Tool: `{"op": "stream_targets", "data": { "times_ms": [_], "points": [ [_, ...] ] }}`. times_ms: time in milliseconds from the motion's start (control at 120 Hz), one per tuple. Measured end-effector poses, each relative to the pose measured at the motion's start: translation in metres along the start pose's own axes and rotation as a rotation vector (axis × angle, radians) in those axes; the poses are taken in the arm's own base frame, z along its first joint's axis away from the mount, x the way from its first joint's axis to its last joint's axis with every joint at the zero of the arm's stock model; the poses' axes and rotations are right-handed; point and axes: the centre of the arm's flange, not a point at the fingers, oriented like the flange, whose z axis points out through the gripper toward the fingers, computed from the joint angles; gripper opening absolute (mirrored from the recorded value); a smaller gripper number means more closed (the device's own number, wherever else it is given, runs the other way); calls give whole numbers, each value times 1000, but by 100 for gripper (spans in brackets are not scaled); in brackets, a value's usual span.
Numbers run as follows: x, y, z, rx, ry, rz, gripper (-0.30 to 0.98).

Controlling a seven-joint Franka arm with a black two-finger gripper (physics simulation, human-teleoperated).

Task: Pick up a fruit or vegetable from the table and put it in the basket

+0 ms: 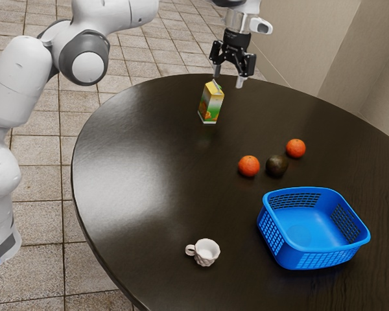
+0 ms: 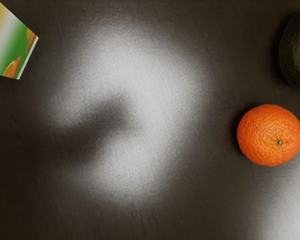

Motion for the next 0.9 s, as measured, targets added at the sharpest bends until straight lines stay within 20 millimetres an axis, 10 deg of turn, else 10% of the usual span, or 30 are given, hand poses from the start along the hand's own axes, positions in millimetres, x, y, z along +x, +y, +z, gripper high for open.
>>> {"op": "stream_targets", "data": {
  "times_ms": [267,392,633,733,900],
  "points": [
    [0,2,0,-2,2,-10,69],
    [-35,11,-59,-13,108,5,69],
    [-61,132,-72,-44,306,188,69],
    [-14,174,-7,-37,385,230,68],
    [88,155,121,-52,489,185,69]
  ]
}}
